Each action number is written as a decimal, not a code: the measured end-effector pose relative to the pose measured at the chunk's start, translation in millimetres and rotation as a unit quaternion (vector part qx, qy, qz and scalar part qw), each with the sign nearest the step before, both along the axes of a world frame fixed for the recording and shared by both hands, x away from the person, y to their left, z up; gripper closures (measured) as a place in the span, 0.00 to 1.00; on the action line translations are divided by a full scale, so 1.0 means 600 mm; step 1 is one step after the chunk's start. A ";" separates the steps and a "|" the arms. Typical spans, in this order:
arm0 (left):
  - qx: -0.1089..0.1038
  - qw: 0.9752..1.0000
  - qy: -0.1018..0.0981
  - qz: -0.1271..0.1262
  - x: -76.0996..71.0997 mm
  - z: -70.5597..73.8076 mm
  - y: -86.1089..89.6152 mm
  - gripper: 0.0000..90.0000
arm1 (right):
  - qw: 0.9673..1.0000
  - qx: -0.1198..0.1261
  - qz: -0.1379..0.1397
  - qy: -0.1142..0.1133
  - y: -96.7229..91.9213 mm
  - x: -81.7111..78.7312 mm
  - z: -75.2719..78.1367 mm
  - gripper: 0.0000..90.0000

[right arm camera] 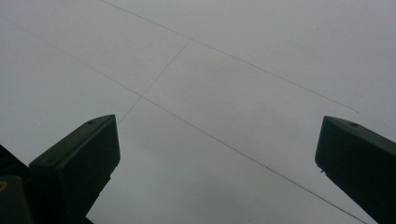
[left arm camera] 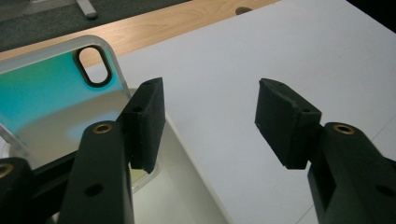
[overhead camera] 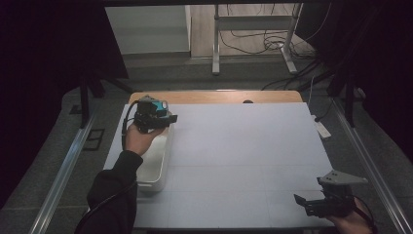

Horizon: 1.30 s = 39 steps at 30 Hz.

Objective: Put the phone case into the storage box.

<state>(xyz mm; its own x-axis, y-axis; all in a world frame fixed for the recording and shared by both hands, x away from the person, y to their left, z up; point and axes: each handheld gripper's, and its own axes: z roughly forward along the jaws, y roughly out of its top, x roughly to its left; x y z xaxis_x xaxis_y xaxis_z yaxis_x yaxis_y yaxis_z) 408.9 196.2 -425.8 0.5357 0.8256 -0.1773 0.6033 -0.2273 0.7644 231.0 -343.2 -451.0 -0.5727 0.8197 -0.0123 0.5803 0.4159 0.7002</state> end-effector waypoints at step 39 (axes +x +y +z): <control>-0.014 1.000 -0.013 0.006 -0.041 0.012 0.011 0.09 | 1.000 -0.002 0.001 0.001 0.002 0.000 0.000 0.00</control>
<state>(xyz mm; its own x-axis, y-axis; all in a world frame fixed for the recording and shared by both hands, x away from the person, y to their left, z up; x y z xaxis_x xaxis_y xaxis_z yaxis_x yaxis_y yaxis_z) 384.3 202.8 -418.5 0.5304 0.8268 -0.1874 0.5864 -0.1982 0.7854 230.9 -342.2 -451.1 -0.5748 0.8182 -0.0145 0.5810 0.4206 0.6968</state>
